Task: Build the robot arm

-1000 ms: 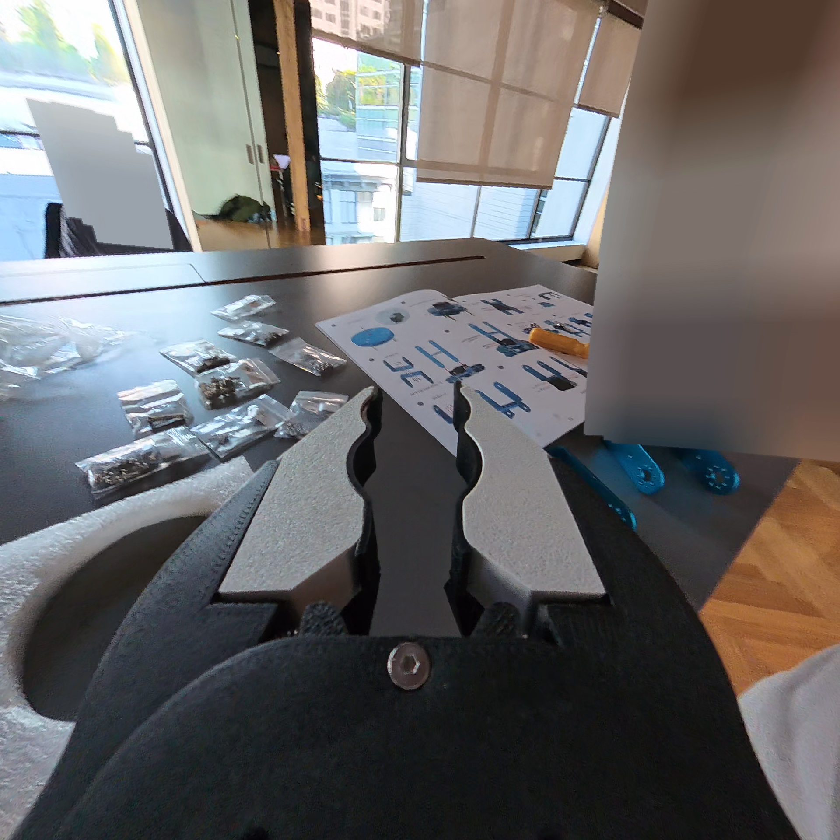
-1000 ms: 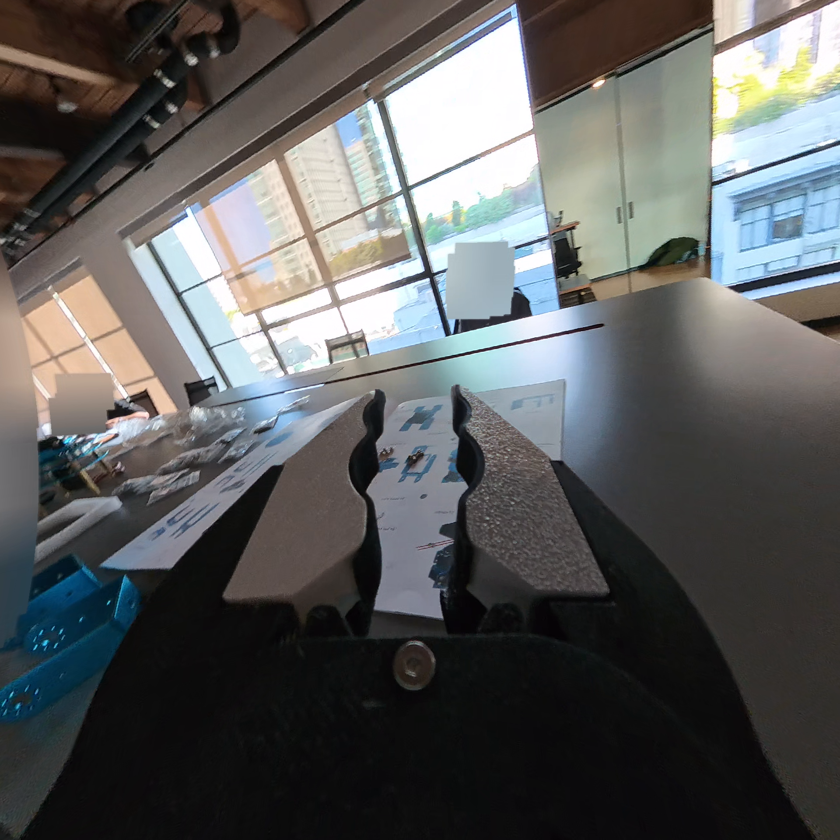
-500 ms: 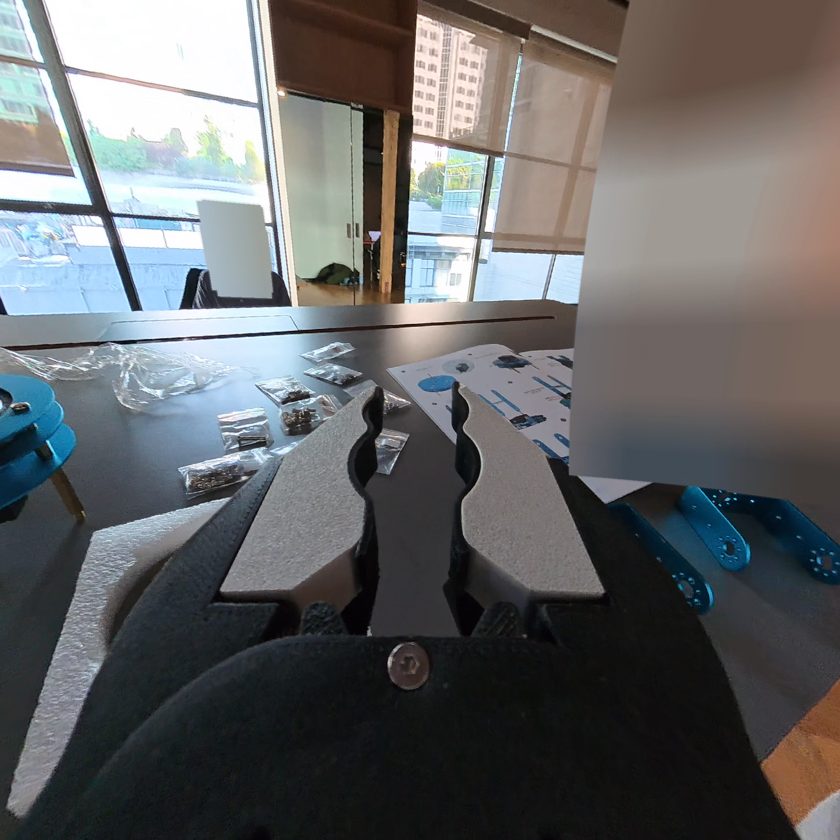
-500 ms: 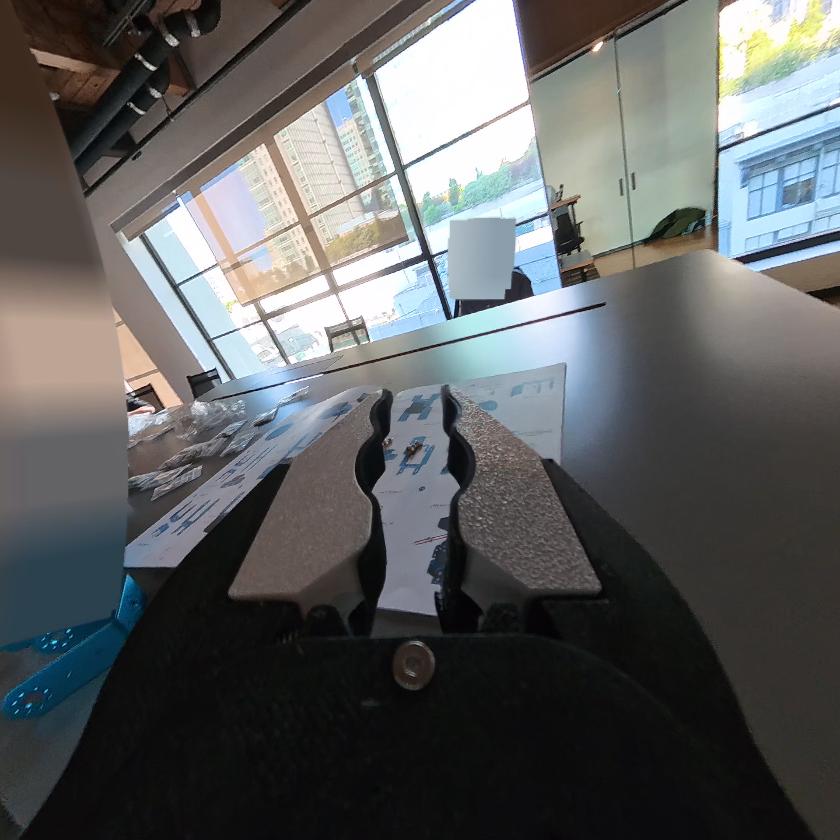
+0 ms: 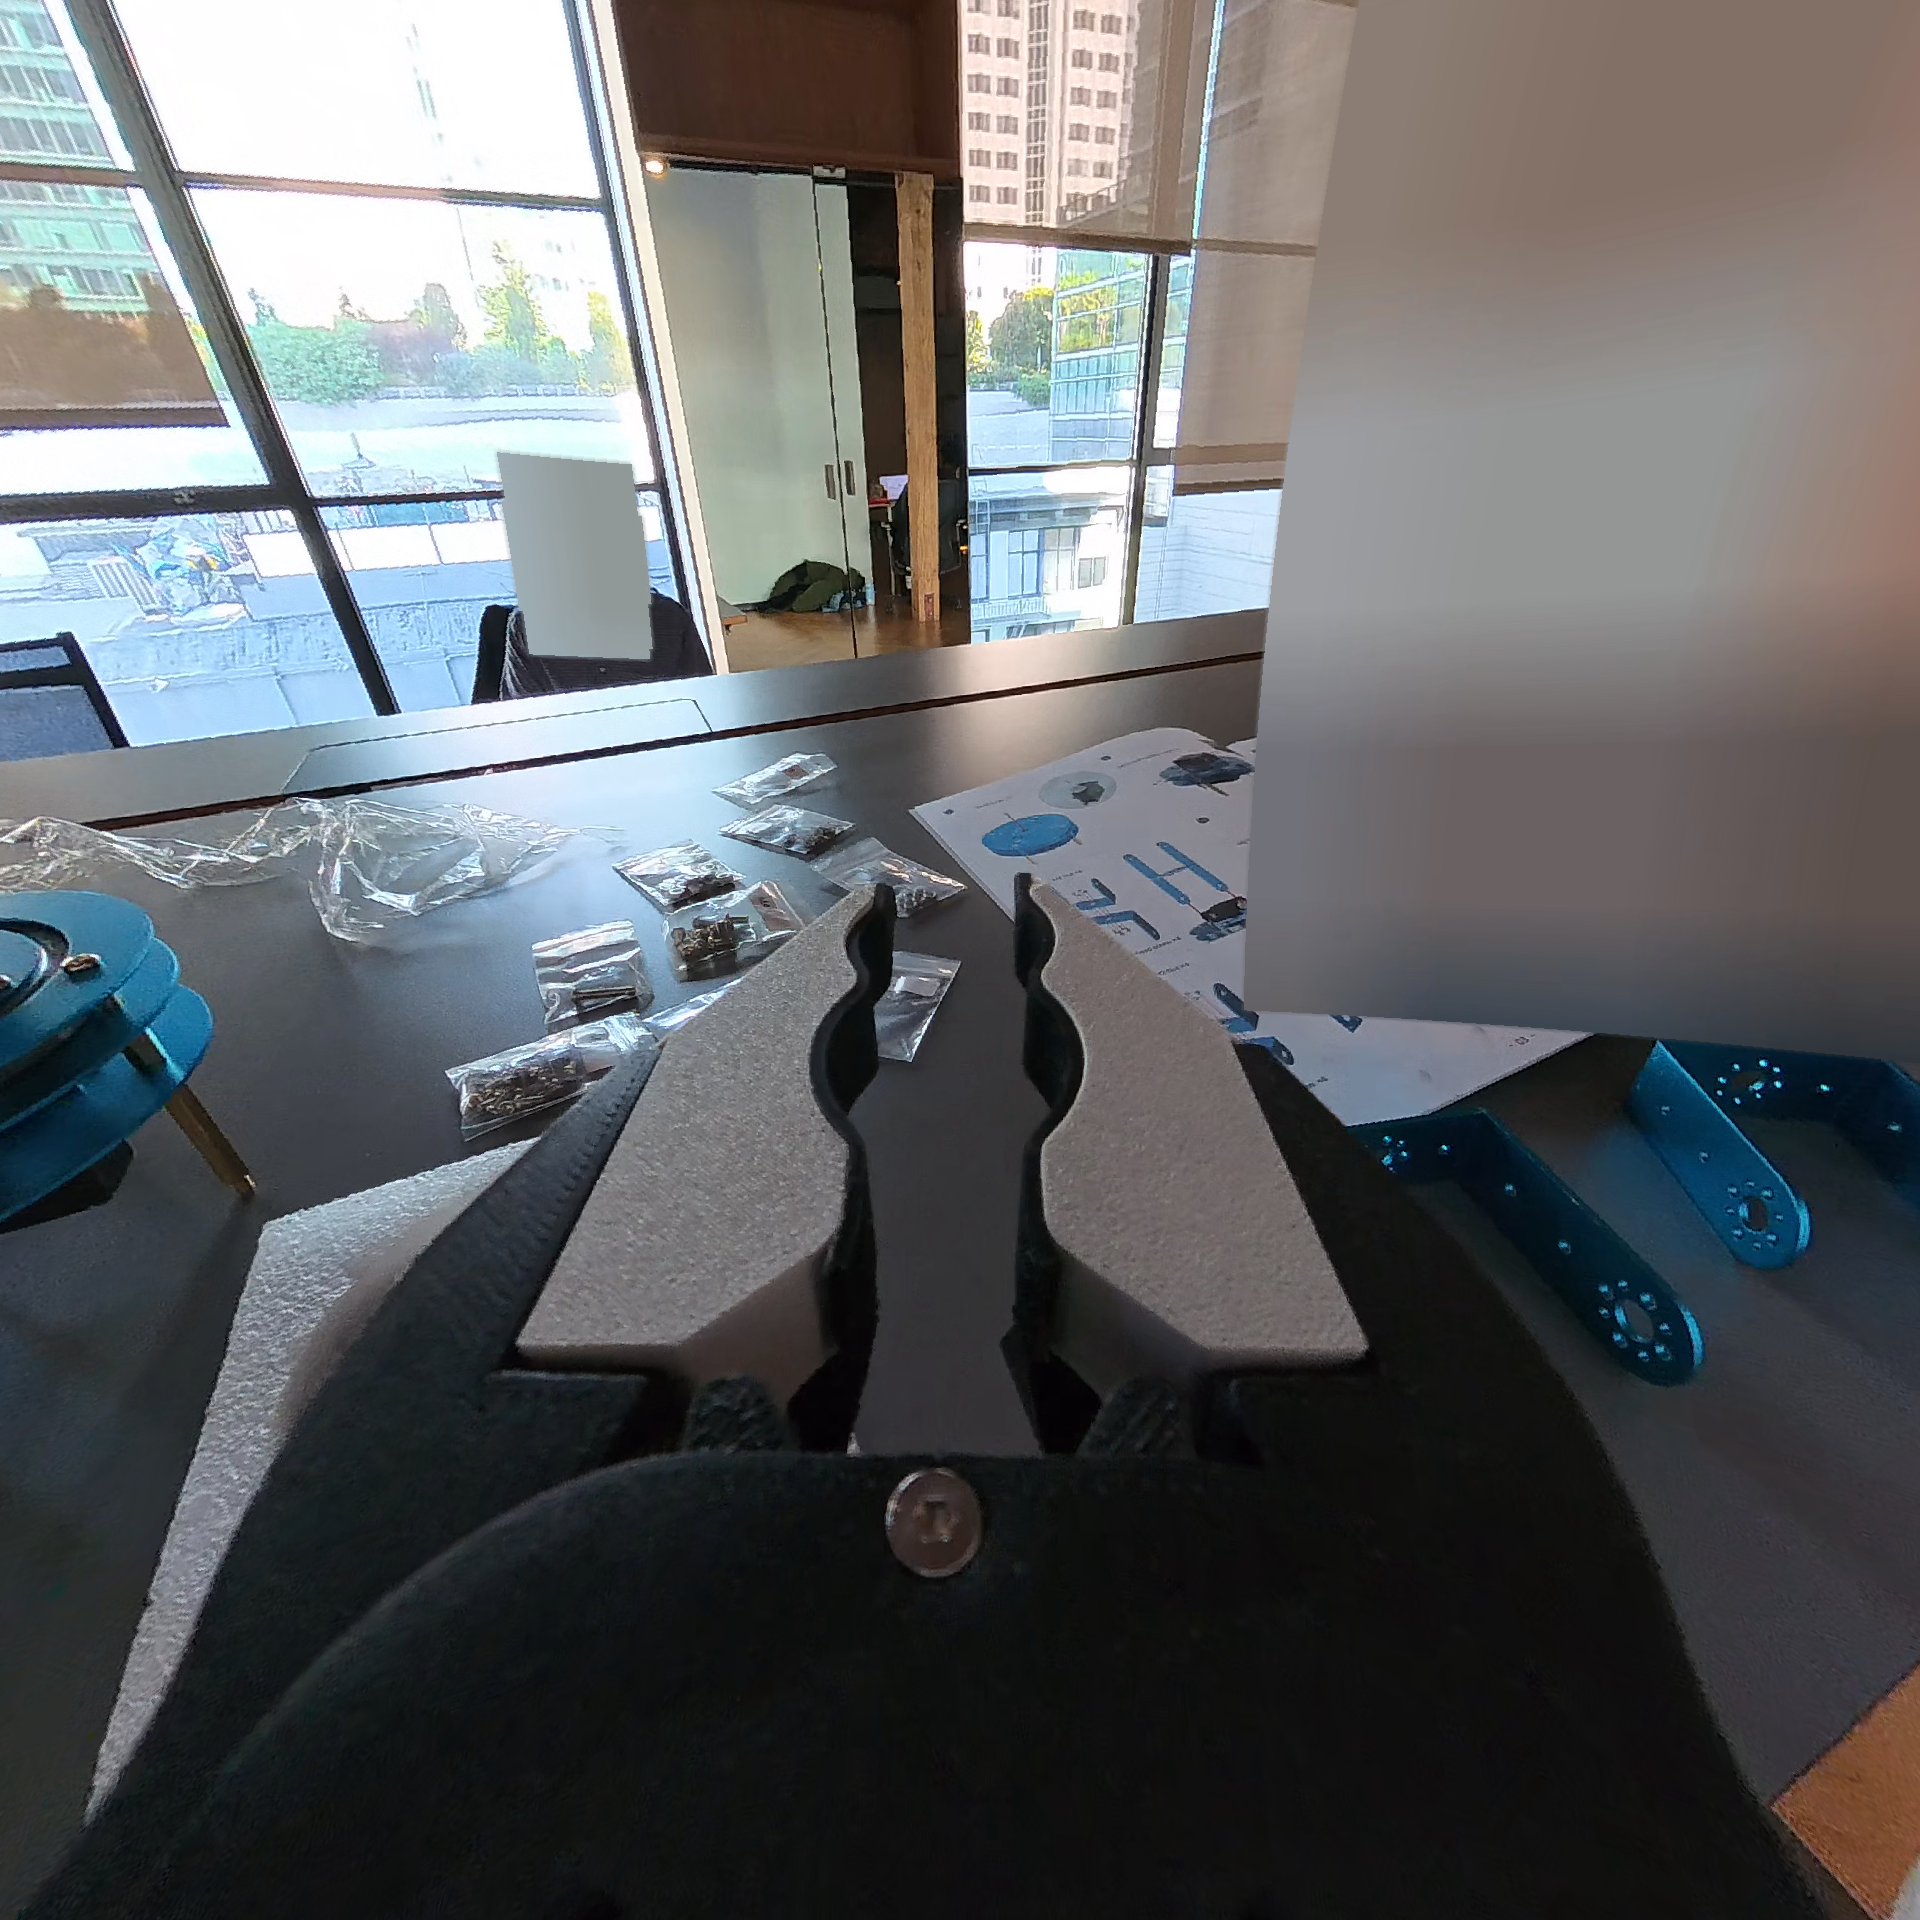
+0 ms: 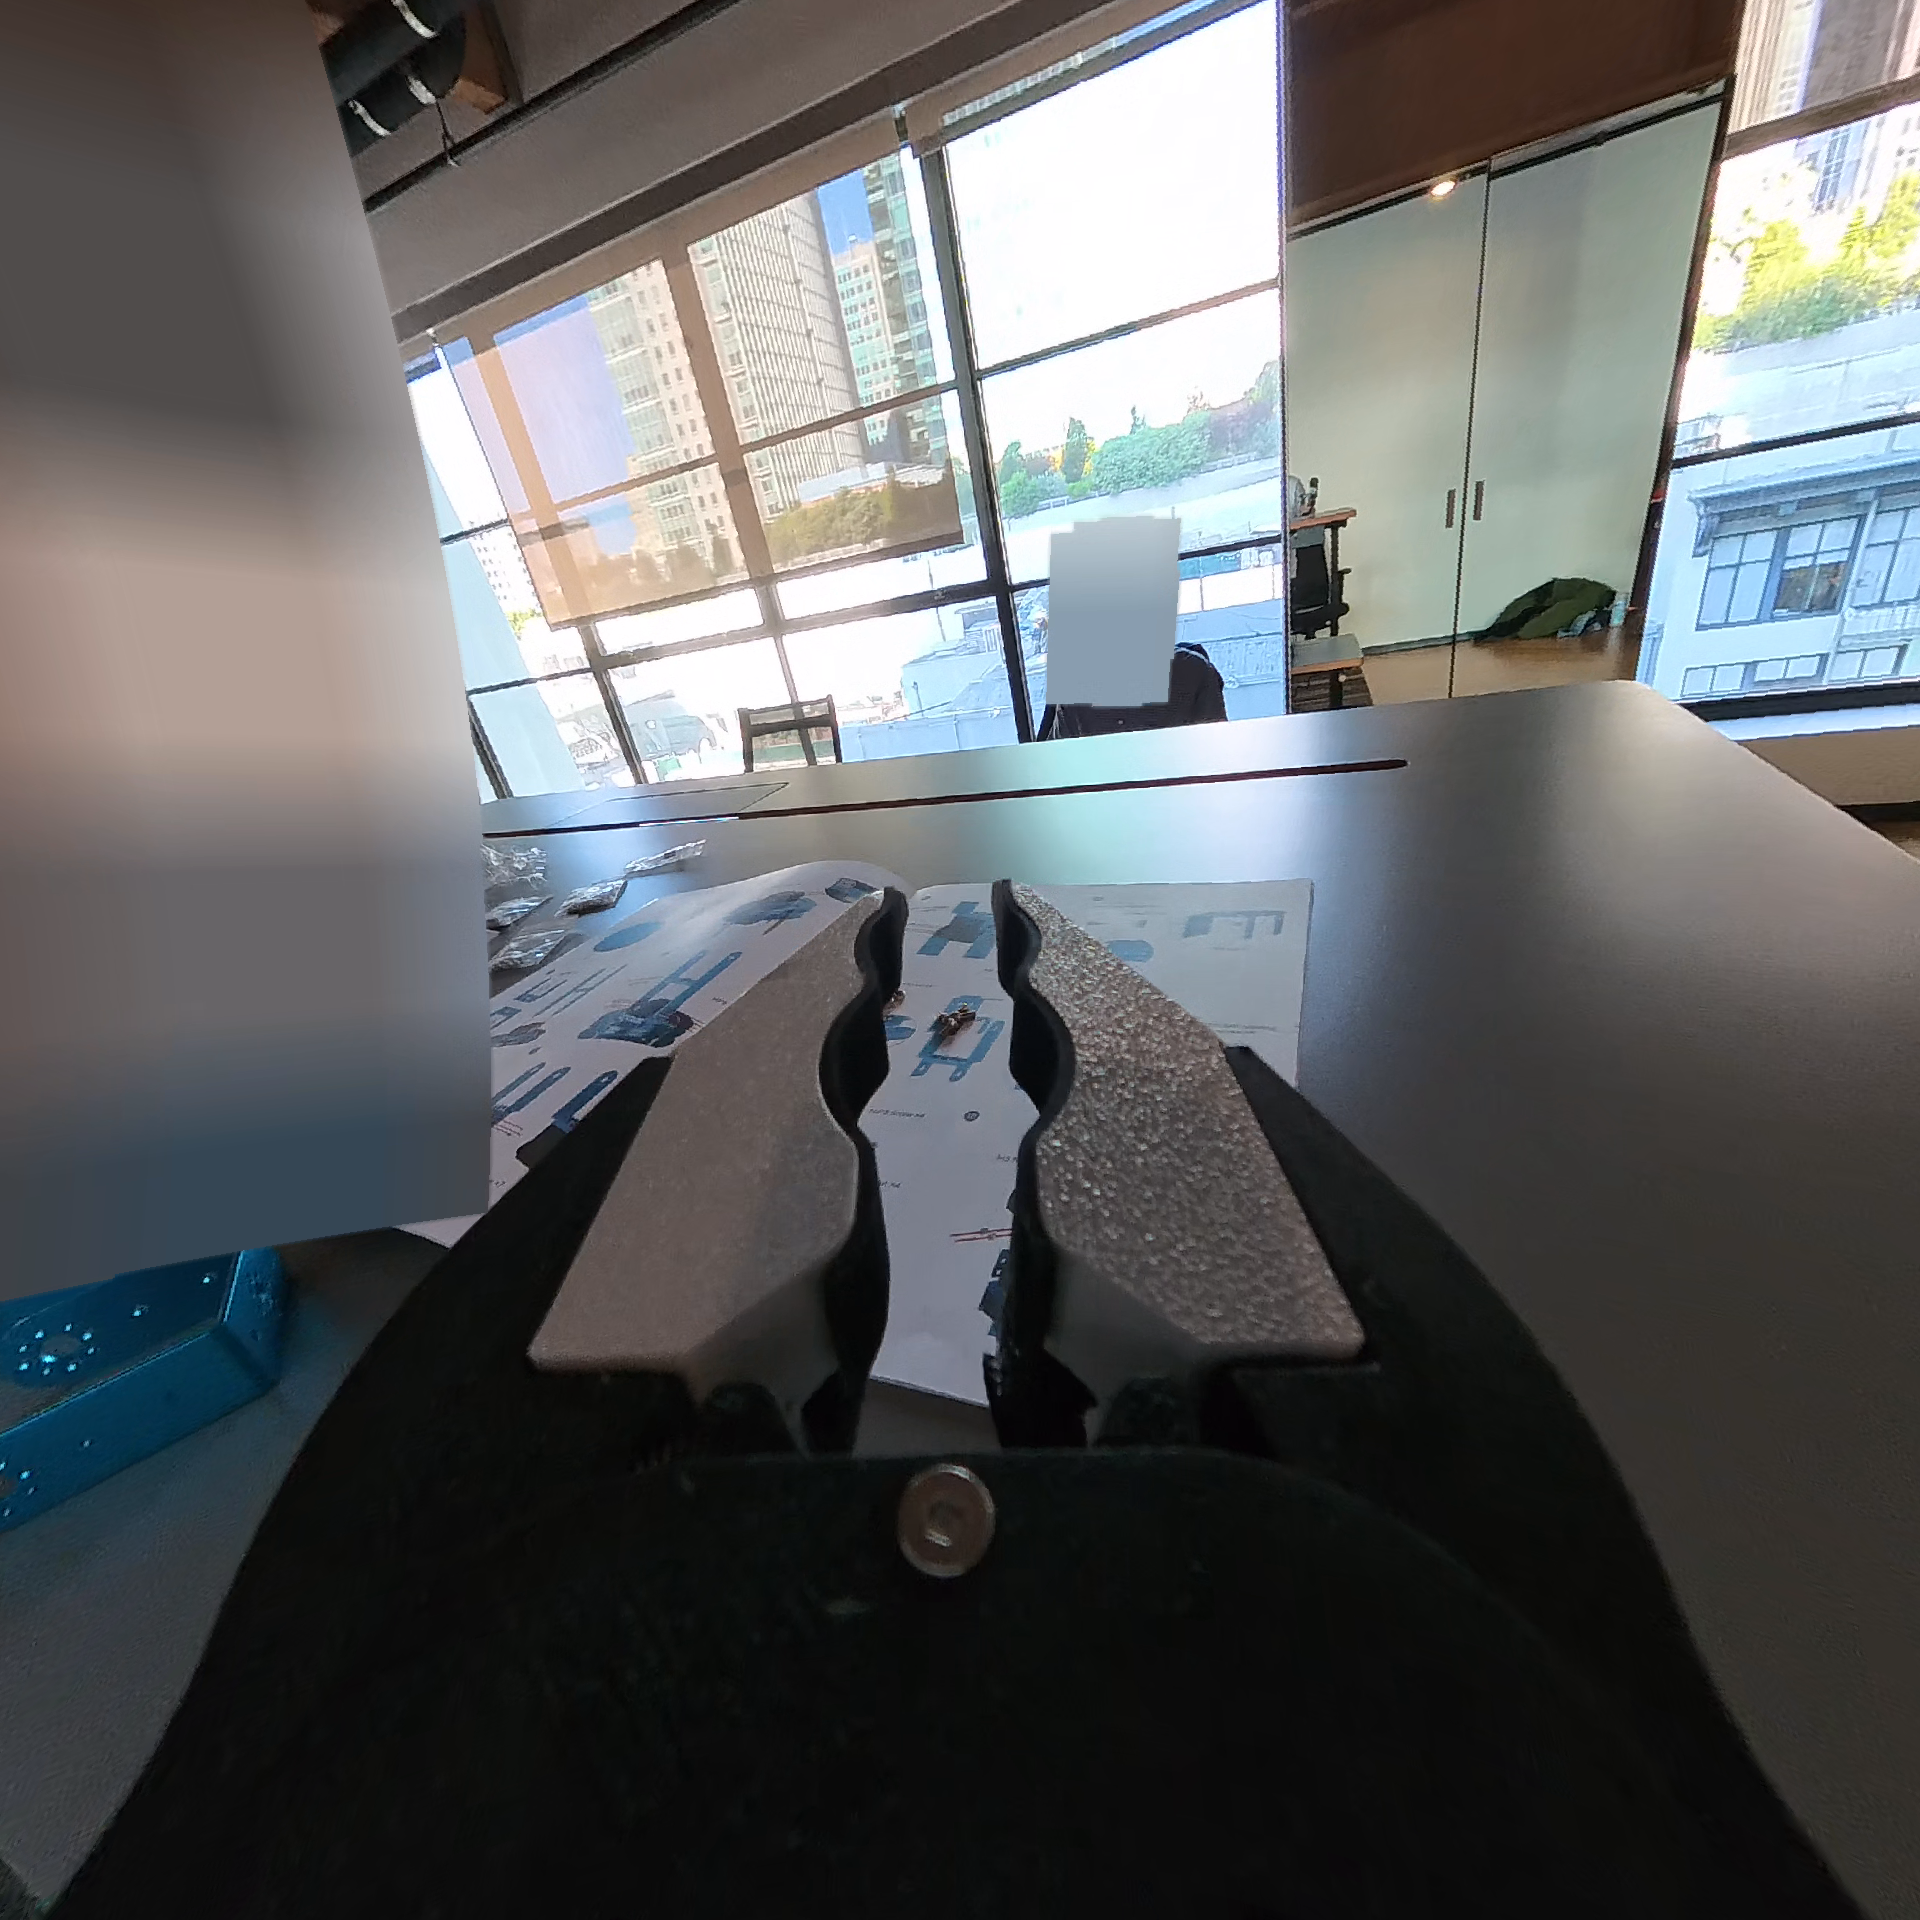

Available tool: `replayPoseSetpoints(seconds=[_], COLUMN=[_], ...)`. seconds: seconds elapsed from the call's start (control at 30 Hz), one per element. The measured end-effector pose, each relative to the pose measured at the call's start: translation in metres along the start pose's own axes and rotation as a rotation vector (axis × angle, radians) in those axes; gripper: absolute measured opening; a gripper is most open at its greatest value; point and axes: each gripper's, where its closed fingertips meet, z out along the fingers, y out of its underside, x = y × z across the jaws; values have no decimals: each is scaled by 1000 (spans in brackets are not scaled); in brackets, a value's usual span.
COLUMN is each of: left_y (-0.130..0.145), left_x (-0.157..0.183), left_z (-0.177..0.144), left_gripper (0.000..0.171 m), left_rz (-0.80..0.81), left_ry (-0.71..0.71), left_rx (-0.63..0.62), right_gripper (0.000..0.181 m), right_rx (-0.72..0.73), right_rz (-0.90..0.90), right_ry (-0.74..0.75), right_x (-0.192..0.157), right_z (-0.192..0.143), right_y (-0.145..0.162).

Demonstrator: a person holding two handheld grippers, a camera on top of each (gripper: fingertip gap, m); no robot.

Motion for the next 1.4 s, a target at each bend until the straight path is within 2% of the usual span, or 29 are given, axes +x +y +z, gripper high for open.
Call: replayPoseSetpoints(seconds=[0.17, 0.5, 0.67, 0.8, 0.9, 1.0, 1.07, 1.13, 1.27, 1.4], left_y=[-2, -3, -9, -17, -14, 3, 15, 25, 39, 47], left_x=[-1, 3, 1, 3, 17, 27, 36, 49, 72, 85], left_z=[-2, -2, -7, -18, -29, -39, -43, -46, -49, -48], left_gripper=[21, 23, 27, 24, 33, 37, 38, 36, 40, 37], left_rz=[-12, -18, -76, -187, -347, -261, -168, -131, -153, -137], left_ry=[6, 34, 70, 148, 263, 227, 206, 233, 296, 286], left_rx=[16, 18, 65, 122, 63, -61, -156, -239, -378, -412], right_gripper=[15, 21, 29, 25, 31, 63, 68, 69, 71, 79], right_rx=[11, -17, -23, -94, -175, -333, -402, -463, -570, -637], right_rz=[28, -60, -80, -91, -124, -140, -115, -128, -281, -325], right_ry=[-8, -77, -172, -237, -369, -473, -556, -587, -587, -592], right_x=[1, -18, -38, -68, -119, -154, -175, -187, -197, -205], right_z=[-1, 2, 2, 0, -2, -5, -12, -16, -23, -27], right_y=[-1, 3, 6, 17, 29, 57, 73, 84, 109, 126])
